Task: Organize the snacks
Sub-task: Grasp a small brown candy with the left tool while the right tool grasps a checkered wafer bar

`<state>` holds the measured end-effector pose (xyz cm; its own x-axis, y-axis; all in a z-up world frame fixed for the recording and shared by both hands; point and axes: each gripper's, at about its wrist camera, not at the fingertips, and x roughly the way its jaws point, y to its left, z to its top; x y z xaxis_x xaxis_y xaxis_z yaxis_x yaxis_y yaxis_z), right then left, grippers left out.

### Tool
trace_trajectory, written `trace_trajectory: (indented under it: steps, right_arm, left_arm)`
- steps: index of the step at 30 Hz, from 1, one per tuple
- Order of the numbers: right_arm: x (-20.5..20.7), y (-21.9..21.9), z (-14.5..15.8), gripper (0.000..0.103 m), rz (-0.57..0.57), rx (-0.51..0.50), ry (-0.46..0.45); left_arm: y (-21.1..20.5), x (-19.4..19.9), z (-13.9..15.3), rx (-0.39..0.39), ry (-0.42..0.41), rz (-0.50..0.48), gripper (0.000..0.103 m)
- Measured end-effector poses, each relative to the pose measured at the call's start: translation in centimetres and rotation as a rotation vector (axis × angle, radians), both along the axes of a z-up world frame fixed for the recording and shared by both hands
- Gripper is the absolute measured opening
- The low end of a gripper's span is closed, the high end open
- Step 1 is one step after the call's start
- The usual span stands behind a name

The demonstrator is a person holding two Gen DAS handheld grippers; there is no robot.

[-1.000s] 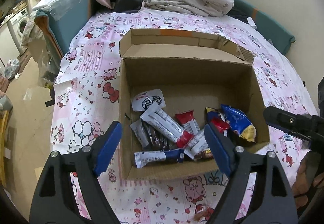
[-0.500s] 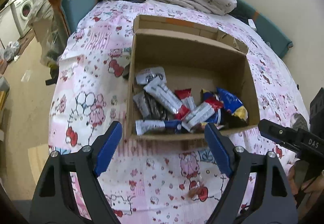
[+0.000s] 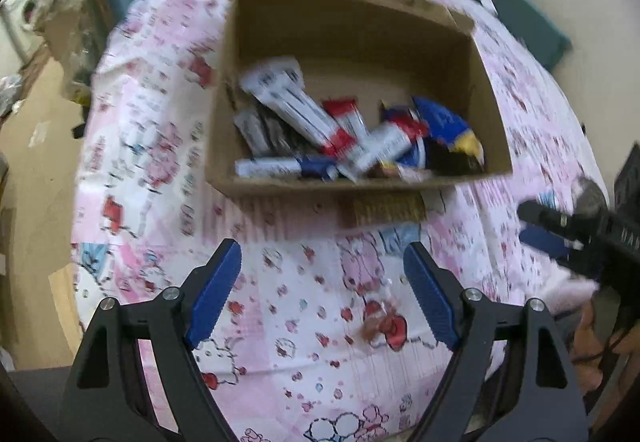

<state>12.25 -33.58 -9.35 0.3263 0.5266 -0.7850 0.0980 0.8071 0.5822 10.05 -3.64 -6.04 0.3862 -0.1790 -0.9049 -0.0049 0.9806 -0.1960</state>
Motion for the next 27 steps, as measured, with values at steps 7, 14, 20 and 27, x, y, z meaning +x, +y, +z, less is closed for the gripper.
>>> trace_trajectory:
  steps: [7,14,20,27]
  right_arm:
    - [0.5,-0.2,-1.2,0.08,-0.018,0.016,0.06]
    - [0.7,0.3,-1.4,0.08,-0.001,0.01,0.068]
    - [0.7,0.7,-1.9,0.08,0.018,-0.005,0.083]
    - [1.8,4.3,-3.2,0.085,0.116,-0.112,0.059]
  left_arm:
    - [-3.2,-0.5,-4.7,-0.034,0.204,-0.161,0.08]
    - [-8.0,-1.0,-8.0,0.059,0.225,-0.352,0.057]
    - [-8.3,-2.0,-8.6,0.152,0.265,-0.399,0.013]
    - [-1.7,-2.2,-3.4,-0.011,0.222,-0.085,0.013]
